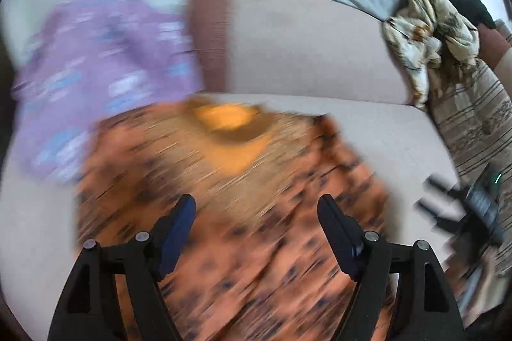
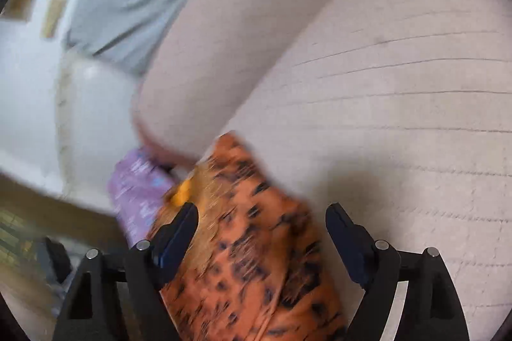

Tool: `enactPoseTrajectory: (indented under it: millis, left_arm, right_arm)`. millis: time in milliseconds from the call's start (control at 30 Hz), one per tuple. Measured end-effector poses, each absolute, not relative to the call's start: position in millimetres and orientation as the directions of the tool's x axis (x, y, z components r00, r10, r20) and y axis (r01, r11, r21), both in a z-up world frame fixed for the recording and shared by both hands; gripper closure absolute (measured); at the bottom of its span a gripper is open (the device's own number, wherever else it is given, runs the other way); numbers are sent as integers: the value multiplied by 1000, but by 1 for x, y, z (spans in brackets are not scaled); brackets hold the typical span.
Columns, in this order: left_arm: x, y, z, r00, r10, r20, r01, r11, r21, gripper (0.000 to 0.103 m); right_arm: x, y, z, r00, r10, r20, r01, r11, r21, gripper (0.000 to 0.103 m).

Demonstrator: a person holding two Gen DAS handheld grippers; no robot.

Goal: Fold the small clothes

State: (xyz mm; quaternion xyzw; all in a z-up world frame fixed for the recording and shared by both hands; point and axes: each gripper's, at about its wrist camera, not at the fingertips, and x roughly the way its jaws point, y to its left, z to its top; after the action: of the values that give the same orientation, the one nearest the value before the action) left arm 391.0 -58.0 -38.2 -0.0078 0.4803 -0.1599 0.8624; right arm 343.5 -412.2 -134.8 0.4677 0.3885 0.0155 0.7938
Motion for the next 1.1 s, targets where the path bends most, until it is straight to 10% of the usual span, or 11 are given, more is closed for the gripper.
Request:
enactPoseTrajectory:
  millis: [233,367,500,567,667,867,933,1000,1033,1100]
  left_arm:
    - [296,24,-115,351,-300,-887,132,954,-270,27]
    - [270,29,-147,275,-361,-891,94,932,-349,64]
    - [266,27,-155,259,-366,-894,96,931,-353,64]
    - [265,29,-152,252,-402,-880,98,916,-390,96]
    - [261,35,-138,260,-442,-859,106,897,-429,97]
    - [261,23,-148,310,-298,-903,125,954,-272,89]
    - [252,18,-135,366,-271,-890,157,961,-228,70]
    - [232,12,-116,464,-226,-857,160,972,-169,24]
    - [220,9,-107,509,-196,-838,147,979,-140,20]
    - [202,2,-93,546,-170,-821,148,983,-105,20]
  right_arm:
    - [311,-332,-106,627,485,-610,165,682,713,21]
    - [265,-292,-131,554,523,-648,162,696,700,32]
    - [252,-262,-173,448,540,-713,194,720,667,42]
    - [260,-257,-186,432,553,-712,196,713,673,66]
    - [262,-253,-185,433,565,-703,182,709,681,85]
    - [260,-244,-180,418,491,-764,173,783,598,82]
    - [256,-240,-172,415,464,-782,160,809,565,82]
    - [243,-235,-153,462,370,-806,134,869,476,66]
    - [237,-234,-146,484,345,-805,131,880,456,31]
    - [209,-233,-127,559,289,-777,133,894,428,16]
